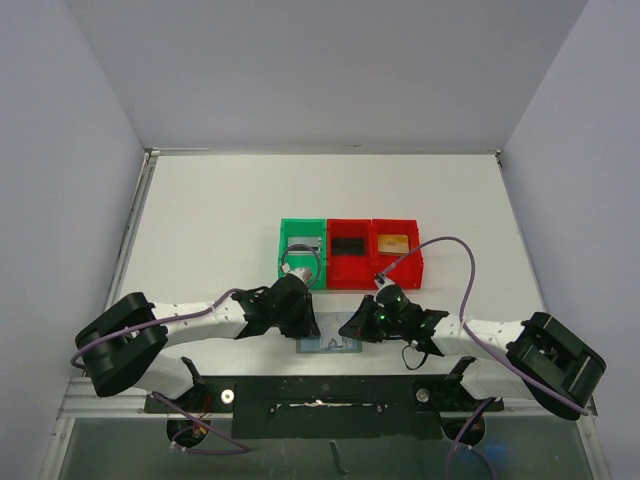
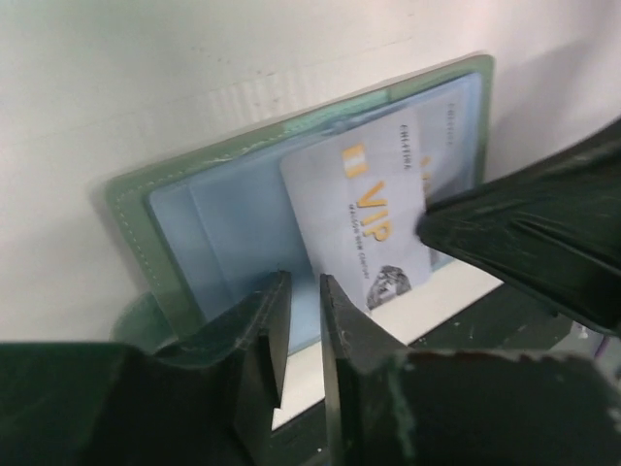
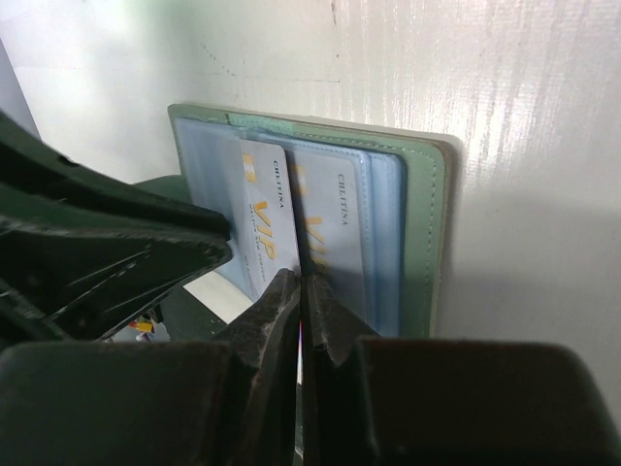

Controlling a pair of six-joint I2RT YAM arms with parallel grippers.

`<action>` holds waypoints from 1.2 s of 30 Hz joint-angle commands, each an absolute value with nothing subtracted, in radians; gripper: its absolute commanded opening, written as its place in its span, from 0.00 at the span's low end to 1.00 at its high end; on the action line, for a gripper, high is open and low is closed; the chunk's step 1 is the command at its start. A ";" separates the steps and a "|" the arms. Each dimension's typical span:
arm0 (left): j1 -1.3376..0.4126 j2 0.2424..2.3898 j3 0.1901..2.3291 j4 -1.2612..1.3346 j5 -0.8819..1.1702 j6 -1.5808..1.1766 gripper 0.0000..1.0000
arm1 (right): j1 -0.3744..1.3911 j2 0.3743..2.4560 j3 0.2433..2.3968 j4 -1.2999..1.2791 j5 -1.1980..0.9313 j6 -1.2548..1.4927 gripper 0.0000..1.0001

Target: Take the credit cards out of the card holder

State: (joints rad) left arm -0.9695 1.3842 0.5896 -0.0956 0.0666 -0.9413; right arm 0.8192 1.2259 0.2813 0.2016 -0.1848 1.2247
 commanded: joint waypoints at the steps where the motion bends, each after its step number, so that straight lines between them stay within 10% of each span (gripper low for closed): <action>1: -0.969 1.452 0.605 -0.101 0.035 -0.947 0.15 | 0.823 1.233 0.297 0.247 -0.192 1.222 0.00; 18: -0.970 1.485 0.565 -0.170 -0.009 -0.913 0.06 | 0.818 1.327 0.290 0.422 -0.260 1.230 0.24; 36: -0.969 1.462 0.555 -0.182 -0.016 -0.910 0.05 | 0.804 1.351 0.264 0.518 -0.306 1.245 0.00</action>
State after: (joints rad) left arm -0.9688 1.4445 0.5968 -0.0929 0.0525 -0.9527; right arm 0.8165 1.3567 0.2718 0.4530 -0.2893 1.2419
